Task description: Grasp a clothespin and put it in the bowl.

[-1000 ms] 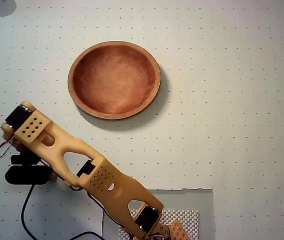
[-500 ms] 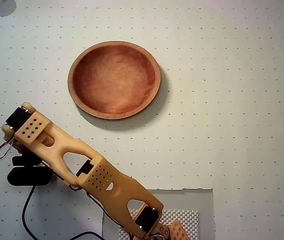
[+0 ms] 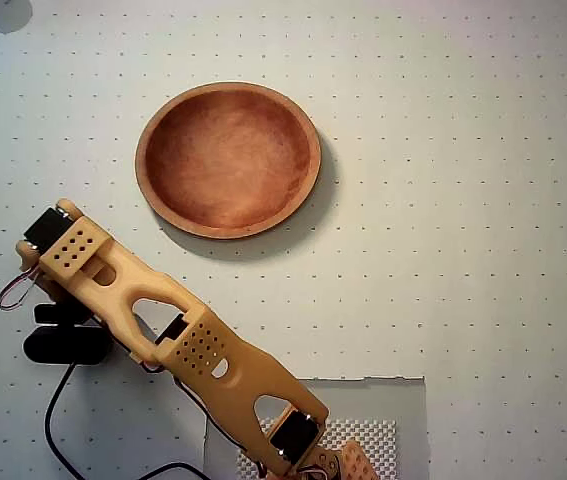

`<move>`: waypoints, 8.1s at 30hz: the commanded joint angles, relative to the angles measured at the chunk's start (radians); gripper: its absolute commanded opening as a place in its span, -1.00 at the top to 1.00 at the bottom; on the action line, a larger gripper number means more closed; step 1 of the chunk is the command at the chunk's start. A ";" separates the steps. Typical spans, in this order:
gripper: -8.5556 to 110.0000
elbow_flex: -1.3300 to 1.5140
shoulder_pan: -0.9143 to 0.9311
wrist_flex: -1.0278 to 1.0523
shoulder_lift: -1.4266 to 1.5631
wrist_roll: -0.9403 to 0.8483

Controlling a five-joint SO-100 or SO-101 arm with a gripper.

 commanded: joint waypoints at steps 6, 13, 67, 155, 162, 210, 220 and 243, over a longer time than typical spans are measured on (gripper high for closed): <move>0.54 -0.026 0.023 0.032 0.037 0.138; 0.54 -0.014 0.014 0.032 0.023 0.150; 0.90 0.017 -0.037 0.031 -0.091 0.199; 0.90 0.129 0.732 0.028 0.339 -0.787; 0.90 0.115 0.655 0.028 0.353 -0.787; 0.90 -0.525 0.592 0.026 -0.060 -0.802; 0.88 -0.526 0.591 0.025 -0.120 -0.785; 0.45 -0.512 0.601 0.034 -0.066 -0.761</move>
